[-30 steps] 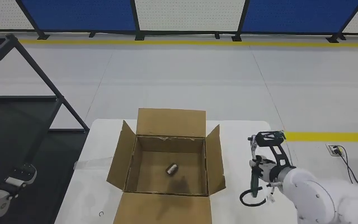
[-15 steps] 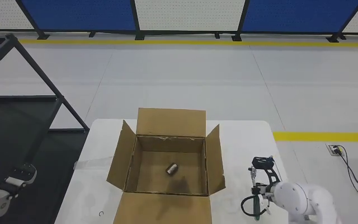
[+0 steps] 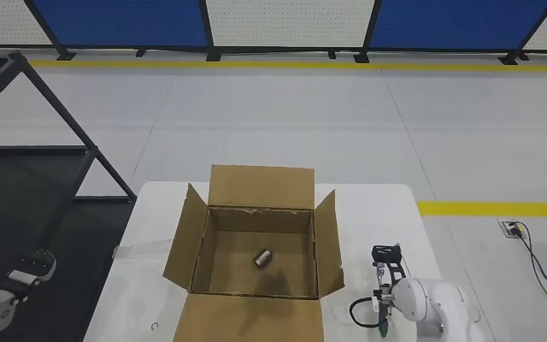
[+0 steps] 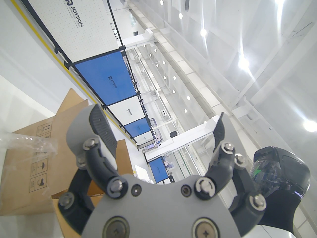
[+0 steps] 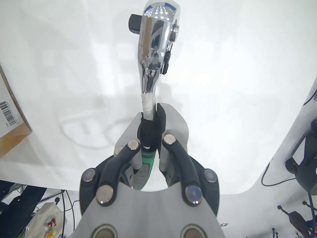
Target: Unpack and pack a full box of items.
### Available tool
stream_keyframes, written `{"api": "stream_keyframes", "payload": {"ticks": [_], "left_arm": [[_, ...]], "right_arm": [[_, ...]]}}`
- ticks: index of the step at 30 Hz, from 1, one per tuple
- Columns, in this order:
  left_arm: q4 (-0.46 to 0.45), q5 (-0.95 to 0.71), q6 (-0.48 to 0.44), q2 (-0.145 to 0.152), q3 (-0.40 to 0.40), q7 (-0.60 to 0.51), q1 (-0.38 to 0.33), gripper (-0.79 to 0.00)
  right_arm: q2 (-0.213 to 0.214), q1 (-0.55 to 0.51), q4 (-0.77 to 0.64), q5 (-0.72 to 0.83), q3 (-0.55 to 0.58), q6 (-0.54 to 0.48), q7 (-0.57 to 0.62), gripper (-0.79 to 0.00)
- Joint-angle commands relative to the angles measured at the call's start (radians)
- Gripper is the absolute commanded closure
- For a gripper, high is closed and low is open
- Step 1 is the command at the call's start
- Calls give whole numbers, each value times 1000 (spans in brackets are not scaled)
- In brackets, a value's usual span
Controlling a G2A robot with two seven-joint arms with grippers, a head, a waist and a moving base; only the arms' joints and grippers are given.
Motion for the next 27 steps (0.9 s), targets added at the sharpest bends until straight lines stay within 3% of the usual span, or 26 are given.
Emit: {"api": "stream_keyframes", "payload": {"ticks": [1,6,8,14,24,27], "left_arm": [[0,0,0,0,0,0,0,-785],[0,0,0,0,0,0,0,-785],[0,0,0,0,0,0,0,-785],[0,0,0,0,0,0,0,-785],[0,0,0,0,0,0,0,-785],[0,0,0,0,0,0,0,-785]], "right_arm": [[-1,7,14,-2,-6,9,-2,0],[-1,17,36,0,-11,16,-8,-3],[-1,21,44,-1,-12,19,-9,-89],[-1,28,53,-1,-15,23,-9,-209],[3,28,-8,10,10,31,-18,-197],[7,14,-93,14,37,23,-15,-274]]}}
